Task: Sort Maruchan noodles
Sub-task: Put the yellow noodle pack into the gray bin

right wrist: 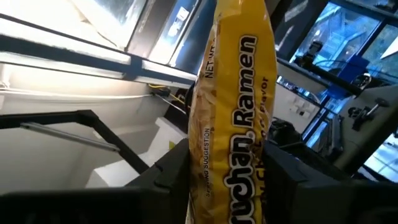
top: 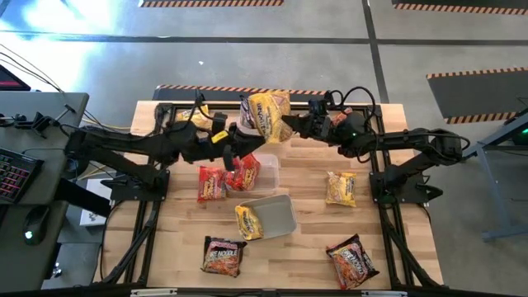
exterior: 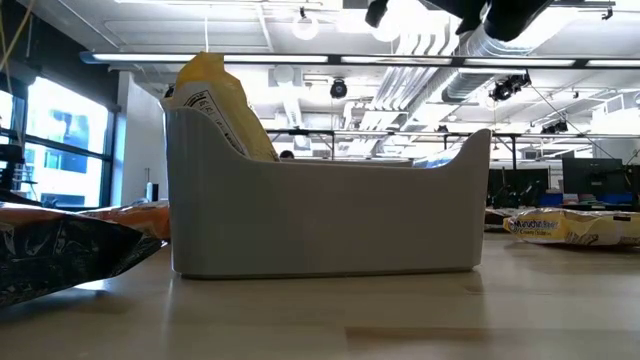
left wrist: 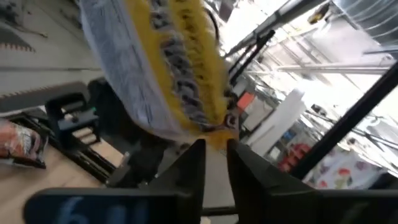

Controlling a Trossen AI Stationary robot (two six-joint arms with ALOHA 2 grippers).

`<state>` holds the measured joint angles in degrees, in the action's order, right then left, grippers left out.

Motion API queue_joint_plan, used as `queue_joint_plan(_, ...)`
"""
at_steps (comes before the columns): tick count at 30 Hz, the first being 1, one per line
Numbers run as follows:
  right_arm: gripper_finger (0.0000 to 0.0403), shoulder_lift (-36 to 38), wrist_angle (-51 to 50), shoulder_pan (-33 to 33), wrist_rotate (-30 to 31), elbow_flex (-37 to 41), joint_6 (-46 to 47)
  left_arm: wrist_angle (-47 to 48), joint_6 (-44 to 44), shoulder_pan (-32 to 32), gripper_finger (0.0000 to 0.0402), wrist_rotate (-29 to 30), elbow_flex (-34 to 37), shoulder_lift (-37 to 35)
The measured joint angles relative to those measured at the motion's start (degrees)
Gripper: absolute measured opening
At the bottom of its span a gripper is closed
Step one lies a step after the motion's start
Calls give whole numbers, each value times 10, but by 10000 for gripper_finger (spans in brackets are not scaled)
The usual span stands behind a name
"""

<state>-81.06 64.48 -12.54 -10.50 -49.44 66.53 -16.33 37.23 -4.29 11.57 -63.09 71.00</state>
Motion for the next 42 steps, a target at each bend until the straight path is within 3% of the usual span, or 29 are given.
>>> queue_joint_plan(7, 117, 0, 0, -19, -6, 0, -46, 112, 1, 0, 119, -27, 0, -66)
queue_joint_plan(11, 117, 0, 0, -27, -28, 0, -90, 153, -13, 5, 149, 2, 0, -99)
queue_joint_plan(19, 117, 0, -27, -38, -81, 0, -112, 148, -13, 43, 220, 25, 0, -95)
queue_joint_plan(24, 116, 0, -28, -48, -127, 0, -100, 58, 1, 51, 252, 27, 0, -48)
queue_joint_plan(28, 116, 1, -37, -56, -135, 0, -100, -15, 1, 45, 260, 31, 0, -5)
queue_joint_plan(36, 116, 0, -39, -62, -122, 0, -98, -48, 11, 44, 259, 43, 0, 37)
queue_joint_plan(42, 118, 1, -41, -61, -125, -1, -99, -60, 2, 45, 219, 57, 0, 36)
